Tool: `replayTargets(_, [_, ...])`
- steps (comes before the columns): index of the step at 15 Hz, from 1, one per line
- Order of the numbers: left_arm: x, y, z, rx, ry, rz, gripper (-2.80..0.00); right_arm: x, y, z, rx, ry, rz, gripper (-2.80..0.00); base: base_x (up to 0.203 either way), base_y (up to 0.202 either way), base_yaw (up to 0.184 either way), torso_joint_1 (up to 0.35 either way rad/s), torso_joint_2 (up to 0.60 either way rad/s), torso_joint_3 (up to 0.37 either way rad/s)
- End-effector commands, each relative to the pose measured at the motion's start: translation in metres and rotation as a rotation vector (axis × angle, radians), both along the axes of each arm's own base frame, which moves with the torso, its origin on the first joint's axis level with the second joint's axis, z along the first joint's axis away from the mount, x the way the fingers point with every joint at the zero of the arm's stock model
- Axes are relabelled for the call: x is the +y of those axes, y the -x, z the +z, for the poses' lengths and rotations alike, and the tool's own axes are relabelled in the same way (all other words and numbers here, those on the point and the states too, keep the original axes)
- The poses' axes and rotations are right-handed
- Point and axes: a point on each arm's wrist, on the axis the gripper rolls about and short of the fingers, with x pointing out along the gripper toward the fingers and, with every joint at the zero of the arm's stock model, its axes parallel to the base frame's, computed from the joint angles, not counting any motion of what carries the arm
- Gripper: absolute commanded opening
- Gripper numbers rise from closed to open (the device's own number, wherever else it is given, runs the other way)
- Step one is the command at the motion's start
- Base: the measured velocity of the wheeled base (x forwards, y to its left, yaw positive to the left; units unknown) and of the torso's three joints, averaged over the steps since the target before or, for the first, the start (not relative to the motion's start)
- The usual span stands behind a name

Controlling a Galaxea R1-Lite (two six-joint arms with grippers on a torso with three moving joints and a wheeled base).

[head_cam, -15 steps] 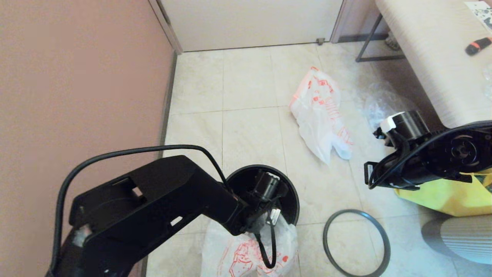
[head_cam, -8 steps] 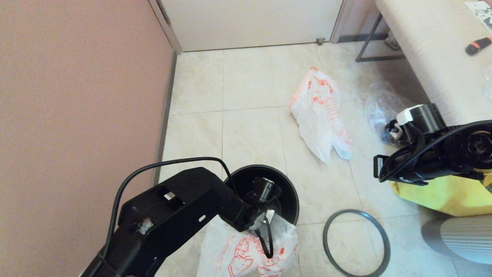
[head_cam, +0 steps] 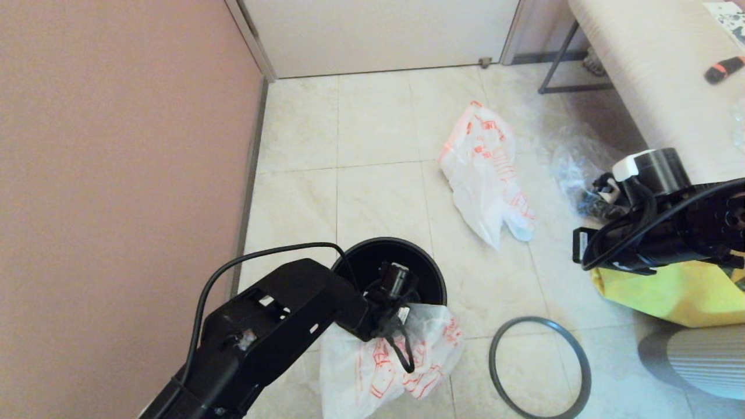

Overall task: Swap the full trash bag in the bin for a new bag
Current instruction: Put the new garbage bag on the trash can

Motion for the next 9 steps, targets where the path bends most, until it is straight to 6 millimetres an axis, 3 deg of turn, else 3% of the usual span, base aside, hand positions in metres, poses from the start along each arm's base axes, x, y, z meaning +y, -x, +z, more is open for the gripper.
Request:
replayTargets(1, [-0.002,-0.002,-0.001,-0.021,-0.004,0.019,-2.8,0.0,0.003,0.004,-0.009,-0.003,-0.001,-2.8,0.0,0.0,0.0,0.0,0.0,0.0])
replayTargets(4, [-0.009,0.014,0.049,-0.073,0.057,0.017,-2.8,0.001,0.011,0.013,-0.03,-0.012,0.001,-2.8,0.0,0.0,0.0,0.0,0.0,0.0])
replayTargets(9, [-0.002,0.07,0.121,-0.111,0.095,-0.004,-2.8,0.011,0.054,0.006,0.085,-0.047,0.0,-2.8,0.0,0.0,0.0,0.0,0.0,0.0])
